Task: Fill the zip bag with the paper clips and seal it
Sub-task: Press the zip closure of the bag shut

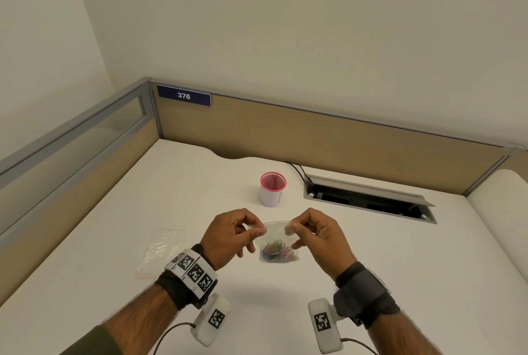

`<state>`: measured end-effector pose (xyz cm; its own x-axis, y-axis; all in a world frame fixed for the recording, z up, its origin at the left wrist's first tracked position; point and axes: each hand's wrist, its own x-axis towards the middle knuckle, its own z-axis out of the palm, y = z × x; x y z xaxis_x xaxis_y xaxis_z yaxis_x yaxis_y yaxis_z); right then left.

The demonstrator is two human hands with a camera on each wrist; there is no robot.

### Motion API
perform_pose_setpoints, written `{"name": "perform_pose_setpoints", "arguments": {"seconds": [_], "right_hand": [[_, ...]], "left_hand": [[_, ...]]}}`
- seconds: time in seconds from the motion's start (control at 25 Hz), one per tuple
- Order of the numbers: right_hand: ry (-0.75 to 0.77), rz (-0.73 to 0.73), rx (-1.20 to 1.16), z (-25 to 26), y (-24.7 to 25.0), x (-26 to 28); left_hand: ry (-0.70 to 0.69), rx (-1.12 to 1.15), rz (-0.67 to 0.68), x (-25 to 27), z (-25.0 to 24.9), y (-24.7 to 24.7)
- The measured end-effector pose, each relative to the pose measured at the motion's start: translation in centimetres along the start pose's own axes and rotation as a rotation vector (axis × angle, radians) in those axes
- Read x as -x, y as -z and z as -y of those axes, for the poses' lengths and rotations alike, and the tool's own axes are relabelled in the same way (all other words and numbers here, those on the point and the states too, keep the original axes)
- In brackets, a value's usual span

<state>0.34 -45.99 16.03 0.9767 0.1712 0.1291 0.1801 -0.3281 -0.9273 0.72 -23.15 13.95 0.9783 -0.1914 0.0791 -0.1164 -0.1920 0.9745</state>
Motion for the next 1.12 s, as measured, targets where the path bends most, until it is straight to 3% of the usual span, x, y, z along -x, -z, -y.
{"name": "perform_pose_setpoints", "arguments": {"seconds": [0.24, 0.52, 1.12], "right_hand": [[-0.001, 0.01, 0.136, 0.1, 0.1, 0.1], [0.164, 0.077, 0.443, 1.3, -2.0, -0.3], [0.212, 0.027, 0.395, 2.2, -2.3, -0.5]], "left_hand": [[-0.033, -0.077, 0.014, 0.4, -0.9, -0.4], [-0.077, -0.1, 0.028, 0.3, -1.4, -0.9], [-0.12, -0.119, -0.037, 0.5, -0.6, 0.6]]}}
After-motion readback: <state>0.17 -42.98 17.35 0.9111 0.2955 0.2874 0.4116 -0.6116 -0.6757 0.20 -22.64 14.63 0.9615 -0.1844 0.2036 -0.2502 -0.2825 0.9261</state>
